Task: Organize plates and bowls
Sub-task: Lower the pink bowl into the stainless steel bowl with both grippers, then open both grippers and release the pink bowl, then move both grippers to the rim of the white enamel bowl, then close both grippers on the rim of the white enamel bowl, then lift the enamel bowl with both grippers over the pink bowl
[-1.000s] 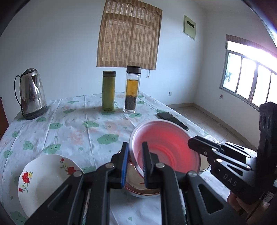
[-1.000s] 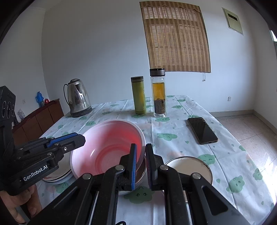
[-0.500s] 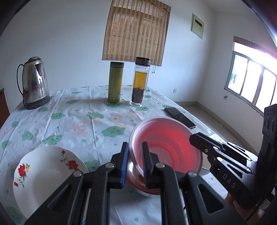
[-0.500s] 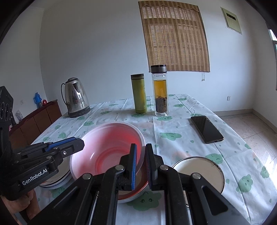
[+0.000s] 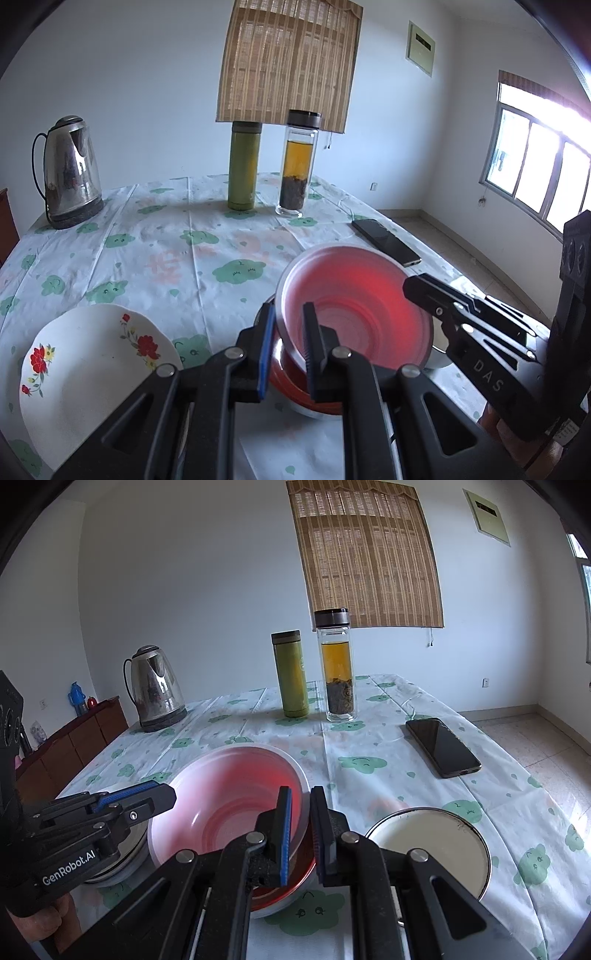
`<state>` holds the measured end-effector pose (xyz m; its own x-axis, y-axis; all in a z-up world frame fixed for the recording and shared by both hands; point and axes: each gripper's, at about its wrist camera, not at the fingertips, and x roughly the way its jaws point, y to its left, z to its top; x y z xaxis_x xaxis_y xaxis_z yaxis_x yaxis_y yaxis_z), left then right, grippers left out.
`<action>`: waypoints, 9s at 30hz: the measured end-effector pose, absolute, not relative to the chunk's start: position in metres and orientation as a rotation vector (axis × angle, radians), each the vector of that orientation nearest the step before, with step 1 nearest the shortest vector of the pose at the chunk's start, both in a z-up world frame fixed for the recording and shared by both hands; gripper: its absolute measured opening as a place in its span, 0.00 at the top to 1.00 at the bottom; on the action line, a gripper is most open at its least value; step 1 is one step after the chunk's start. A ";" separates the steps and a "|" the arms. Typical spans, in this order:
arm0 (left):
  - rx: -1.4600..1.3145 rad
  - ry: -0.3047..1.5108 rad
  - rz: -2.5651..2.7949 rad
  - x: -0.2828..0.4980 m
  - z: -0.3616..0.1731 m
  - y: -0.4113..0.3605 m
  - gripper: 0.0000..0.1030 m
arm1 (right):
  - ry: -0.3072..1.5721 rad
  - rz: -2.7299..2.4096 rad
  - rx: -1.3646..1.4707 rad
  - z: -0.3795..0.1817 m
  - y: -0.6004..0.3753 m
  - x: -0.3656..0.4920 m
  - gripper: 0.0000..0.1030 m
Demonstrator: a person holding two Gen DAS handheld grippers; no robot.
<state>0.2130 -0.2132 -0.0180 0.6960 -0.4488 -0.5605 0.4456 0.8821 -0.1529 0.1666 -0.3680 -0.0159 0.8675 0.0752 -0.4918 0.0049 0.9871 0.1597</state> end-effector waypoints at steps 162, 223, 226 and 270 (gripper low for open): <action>0.101 0.667 -0.638 0.179 -0.016 -0.299 0.75 | 0.600 -0.152 0.142 -0.033 -0.477 0.127 0.71; 0.084 0.688 -0.661 0.178 -0.021 -0.325 0.88 | 0.630 -0.085 0.215 -0.035 -0.474 0.119 0.92; 0.062 0.680 -0.663 0.177 -0.016 -0.317 0.88 | 0.607 -0.079 0.201 -0.022 -0.467 0.114 0.92; -0.146 0.577 -0.545 0.191 0.024 -0.202 0.88 | 0.543 0.060 0.062 0.043 -0.361 0.132 0.91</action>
<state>0.1912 -0.2016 0.0238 0.7015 -0.5279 -0.4787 0.4482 0.8491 -0.2796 0.1320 -0.3612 0.0430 0.8546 0.0734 -0.5140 -0.0403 0.9964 0.0752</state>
